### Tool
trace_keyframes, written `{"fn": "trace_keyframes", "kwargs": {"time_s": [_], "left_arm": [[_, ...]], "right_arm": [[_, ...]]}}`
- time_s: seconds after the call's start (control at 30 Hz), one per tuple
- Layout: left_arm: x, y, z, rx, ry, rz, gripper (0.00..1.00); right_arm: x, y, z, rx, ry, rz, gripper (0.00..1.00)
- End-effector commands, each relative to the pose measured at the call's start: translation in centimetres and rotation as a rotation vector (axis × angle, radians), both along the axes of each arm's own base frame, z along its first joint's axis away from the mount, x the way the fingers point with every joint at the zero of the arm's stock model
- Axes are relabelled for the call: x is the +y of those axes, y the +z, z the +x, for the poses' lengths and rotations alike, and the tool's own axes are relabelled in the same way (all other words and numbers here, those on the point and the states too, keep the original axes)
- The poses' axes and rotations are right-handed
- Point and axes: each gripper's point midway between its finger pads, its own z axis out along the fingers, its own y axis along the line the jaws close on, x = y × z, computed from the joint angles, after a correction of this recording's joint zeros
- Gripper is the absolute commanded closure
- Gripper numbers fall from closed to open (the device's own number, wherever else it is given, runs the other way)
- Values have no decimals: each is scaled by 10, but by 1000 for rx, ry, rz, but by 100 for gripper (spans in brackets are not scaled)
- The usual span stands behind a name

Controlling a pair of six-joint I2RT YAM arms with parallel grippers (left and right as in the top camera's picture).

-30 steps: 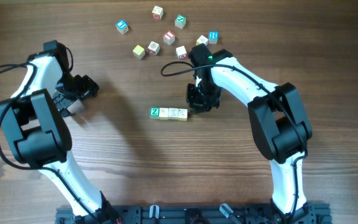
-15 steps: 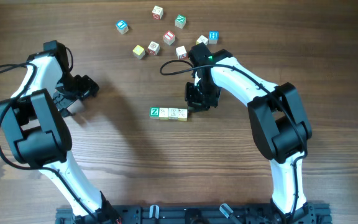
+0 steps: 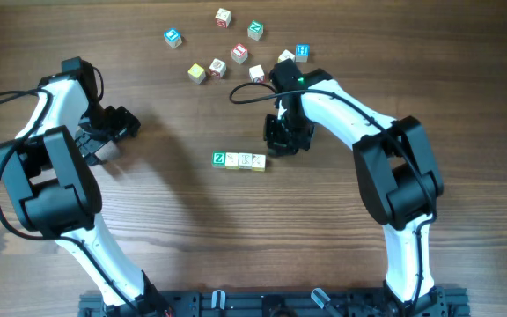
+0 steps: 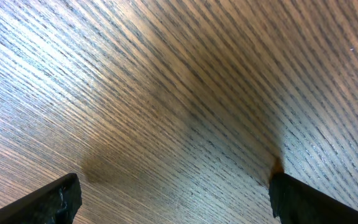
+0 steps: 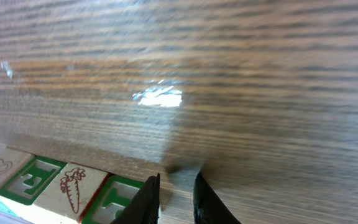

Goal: Form a horizontal line
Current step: 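Push the J block leftward against the row with the right gripper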

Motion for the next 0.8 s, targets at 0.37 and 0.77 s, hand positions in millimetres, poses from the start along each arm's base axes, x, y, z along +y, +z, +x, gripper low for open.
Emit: {"fn": "trace_keyframes", "kwargs": {"time_s": [0.37,0.77], "left_arm": [[6,-10,-8,38,3,23,0],[6,-10,-8,38,3,23,0]], "right_arm": [[-8,-21,-30,109,22,-90,91],[6,-21,-21,91,-27,-39,91]]}}
